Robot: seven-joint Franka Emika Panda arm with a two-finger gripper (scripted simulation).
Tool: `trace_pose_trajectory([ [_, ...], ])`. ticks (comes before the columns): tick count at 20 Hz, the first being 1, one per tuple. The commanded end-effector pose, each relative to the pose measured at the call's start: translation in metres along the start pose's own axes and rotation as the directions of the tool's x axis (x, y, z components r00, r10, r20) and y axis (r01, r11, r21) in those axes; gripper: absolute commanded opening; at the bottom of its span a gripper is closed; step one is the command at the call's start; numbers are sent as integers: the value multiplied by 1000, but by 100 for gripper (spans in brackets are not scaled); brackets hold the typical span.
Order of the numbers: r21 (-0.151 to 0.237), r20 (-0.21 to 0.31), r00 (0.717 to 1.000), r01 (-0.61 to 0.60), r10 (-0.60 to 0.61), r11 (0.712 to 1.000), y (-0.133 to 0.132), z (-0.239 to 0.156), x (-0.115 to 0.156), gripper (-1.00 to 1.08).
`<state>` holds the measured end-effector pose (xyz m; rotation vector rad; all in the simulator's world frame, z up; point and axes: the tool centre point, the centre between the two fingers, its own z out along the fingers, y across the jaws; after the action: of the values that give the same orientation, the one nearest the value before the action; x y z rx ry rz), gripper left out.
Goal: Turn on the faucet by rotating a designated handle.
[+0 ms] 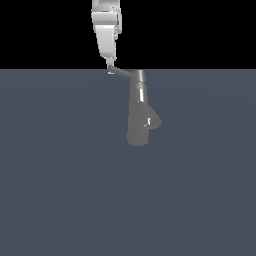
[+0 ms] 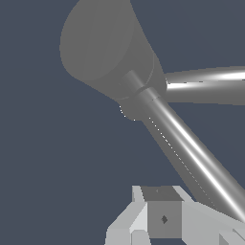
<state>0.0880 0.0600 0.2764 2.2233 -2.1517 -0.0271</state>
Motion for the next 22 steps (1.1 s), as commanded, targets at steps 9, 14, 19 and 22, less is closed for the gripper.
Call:
trace_pose_trajectory([
  [9,-7,1,1000,3,-3,1000,28,-9,24,-100],
  [14,-11,1,1000,4,-4,1000,43,-13,37,-100],
  [19,-13,1,1000,5,-5,1000,58,-19,50,-100],
  [22,-15,1,1000,6,-6,1000,64,-21,56,-100],
])
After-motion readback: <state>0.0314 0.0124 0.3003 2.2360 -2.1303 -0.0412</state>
